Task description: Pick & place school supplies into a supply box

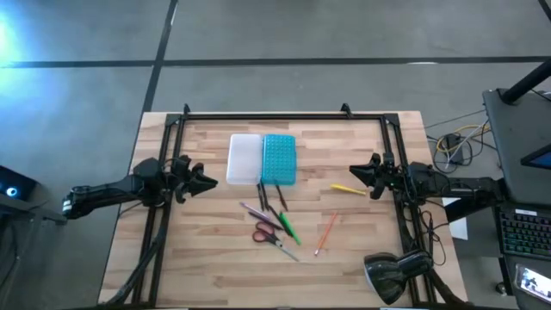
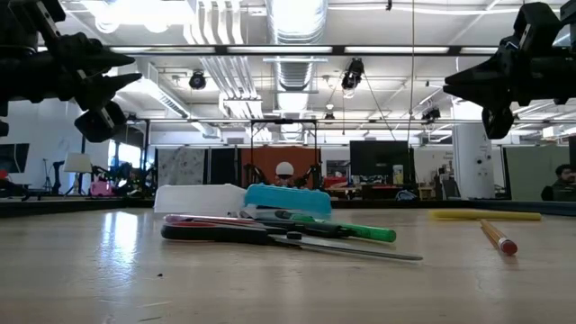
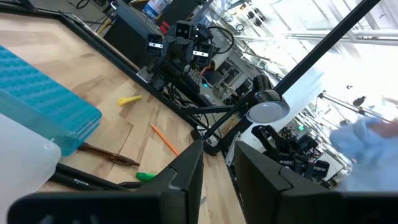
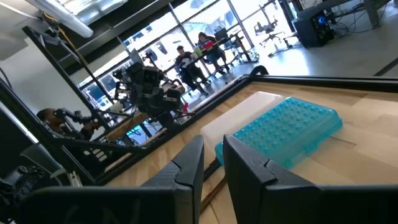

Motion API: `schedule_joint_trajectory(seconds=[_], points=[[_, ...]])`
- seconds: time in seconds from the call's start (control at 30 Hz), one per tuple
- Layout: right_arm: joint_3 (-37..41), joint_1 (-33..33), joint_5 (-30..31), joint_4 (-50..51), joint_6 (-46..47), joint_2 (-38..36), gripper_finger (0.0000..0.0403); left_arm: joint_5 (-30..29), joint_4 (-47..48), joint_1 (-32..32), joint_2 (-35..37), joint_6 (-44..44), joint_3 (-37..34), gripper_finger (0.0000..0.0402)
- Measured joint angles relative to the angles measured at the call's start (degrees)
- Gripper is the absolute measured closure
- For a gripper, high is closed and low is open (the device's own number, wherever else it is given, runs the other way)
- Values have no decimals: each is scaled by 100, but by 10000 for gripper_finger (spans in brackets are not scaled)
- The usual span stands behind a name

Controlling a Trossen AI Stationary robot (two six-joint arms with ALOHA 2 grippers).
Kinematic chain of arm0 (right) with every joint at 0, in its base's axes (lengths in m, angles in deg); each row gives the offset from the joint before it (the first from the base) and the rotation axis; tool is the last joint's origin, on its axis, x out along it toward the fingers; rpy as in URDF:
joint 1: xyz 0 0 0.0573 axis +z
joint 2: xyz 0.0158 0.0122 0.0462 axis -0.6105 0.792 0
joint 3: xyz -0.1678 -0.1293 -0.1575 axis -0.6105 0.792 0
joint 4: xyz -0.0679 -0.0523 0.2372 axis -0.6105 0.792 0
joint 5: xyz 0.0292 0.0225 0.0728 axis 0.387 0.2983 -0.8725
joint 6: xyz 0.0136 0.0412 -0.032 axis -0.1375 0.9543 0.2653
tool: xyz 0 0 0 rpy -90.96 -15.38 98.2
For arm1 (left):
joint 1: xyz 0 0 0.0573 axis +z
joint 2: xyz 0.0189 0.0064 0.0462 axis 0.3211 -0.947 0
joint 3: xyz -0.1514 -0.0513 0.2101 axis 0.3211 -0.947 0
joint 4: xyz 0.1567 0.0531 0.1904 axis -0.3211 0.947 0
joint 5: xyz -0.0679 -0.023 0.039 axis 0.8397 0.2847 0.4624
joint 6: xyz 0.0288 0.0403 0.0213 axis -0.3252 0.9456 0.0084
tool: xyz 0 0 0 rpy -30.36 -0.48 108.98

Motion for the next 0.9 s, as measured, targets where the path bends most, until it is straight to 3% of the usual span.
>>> schedule_joint_trajectory(seconds=[0.4, 0.53, 0.7, 0.9], points=[[2, -2, 0, 0, 0, 0, 349, -9, -1, 1, 2, 12, -2, 326], [0, -2, 1, 0, -1, 0, 349, -728, -123, 10, -3, -3, 0, 326], [1, -1, 0, 1, -1, 2, 349, -1392, -519, 12, 0, -1566, 28, 326], [1, -4, 163, -19, -816, 0, 349, -1770, -715, 12, 1, -1752, 105, 326]])
